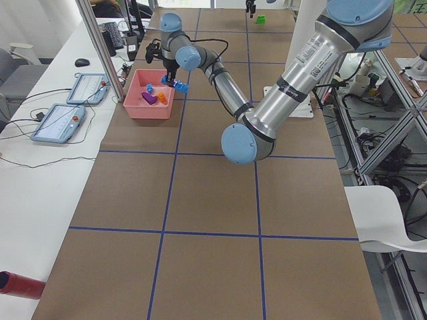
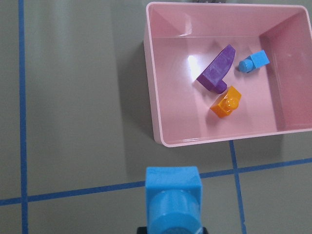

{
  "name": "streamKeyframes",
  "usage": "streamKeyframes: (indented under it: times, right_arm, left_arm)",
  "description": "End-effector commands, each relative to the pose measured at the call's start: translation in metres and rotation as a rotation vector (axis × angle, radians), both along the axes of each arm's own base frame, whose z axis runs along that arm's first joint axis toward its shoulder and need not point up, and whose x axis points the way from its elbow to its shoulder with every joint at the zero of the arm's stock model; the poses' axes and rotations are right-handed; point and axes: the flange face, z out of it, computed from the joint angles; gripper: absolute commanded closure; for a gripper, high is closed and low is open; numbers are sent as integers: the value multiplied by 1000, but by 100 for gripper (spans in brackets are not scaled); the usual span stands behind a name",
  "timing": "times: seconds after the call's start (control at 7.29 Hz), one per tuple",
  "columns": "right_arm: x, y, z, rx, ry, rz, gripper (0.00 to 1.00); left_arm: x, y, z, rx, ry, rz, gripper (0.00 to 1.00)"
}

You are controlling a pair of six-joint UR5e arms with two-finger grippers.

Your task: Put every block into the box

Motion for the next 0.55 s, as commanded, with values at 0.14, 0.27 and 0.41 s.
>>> streamKeyframes:
  times: [0.14,0.27,0.41]
  right_arm:
    - [5,30,43,-91,12,-10,0]
    - [5,33,46,-100,12,-11,1]
    - [6,41,51,-117,3,-11,1]
  left_arm:
    - [0,-1,-5,7,4,-6,100]
    - [0,-1,-6,10,4,-4,100]
    - [0,-1,-6,10,4,-4,100]
